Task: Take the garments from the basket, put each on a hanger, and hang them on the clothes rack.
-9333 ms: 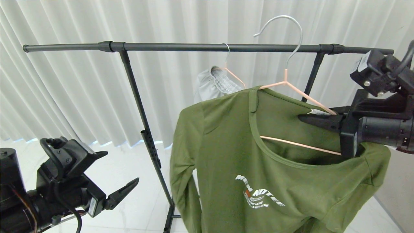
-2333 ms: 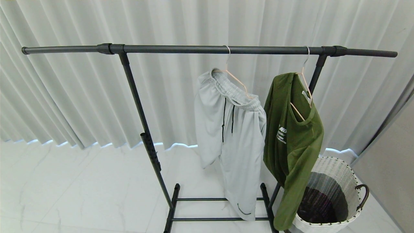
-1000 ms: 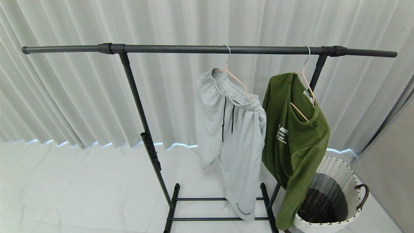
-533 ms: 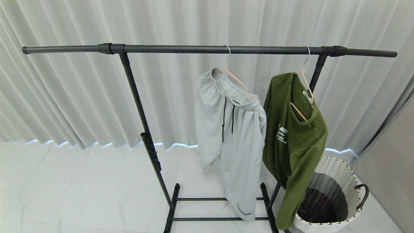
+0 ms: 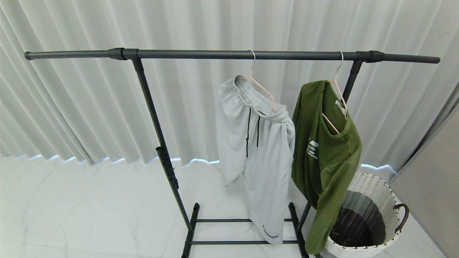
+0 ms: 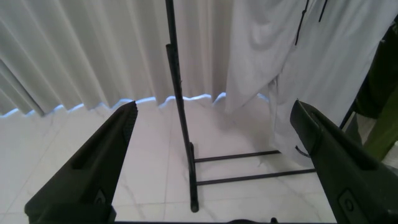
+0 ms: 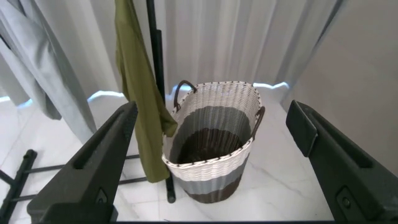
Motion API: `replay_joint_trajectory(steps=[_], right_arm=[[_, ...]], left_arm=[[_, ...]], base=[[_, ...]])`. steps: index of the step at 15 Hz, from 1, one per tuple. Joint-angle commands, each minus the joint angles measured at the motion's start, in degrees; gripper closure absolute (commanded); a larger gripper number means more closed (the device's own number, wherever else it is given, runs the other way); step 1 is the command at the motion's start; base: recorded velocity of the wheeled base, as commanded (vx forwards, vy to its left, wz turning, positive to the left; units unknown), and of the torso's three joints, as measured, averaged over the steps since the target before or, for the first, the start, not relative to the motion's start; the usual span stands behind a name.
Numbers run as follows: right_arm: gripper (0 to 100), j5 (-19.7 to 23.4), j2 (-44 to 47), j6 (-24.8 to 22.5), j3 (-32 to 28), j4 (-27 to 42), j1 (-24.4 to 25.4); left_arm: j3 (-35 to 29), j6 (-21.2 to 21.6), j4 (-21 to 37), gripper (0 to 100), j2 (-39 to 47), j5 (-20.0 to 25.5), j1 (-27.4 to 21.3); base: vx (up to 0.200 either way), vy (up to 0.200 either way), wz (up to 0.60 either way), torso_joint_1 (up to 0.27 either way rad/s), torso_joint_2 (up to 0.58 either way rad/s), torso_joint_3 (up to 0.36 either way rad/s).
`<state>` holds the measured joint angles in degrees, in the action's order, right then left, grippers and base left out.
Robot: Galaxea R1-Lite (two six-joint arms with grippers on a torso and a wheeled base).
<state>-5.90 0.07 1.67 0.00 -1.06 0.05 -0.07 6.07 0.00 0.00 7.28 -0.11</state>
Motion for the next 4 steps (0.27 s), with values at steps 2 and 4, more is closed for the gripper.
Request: replay_joint_trajectory(steps=[2, 4], right_arm=[[0, 0.0, -0.1, 0.1, 0.0, 0.0, 0.0], [0, -0.1, -0.1, 0.1, 0.0, 0.0, 0.0]], left_arm=[[0.1, 0.0, 0.0, 0, 0.0, 0.0, 0.0], [0.1, 0.0, 0.0, 0, 0.0, 0.0, 0.0]], base=[[0.0, 0.0, 0.0, 0.0, 0.0, 0.0], [0.0, 0.0, 0.0, 0.0, 0.0, 0.0]])
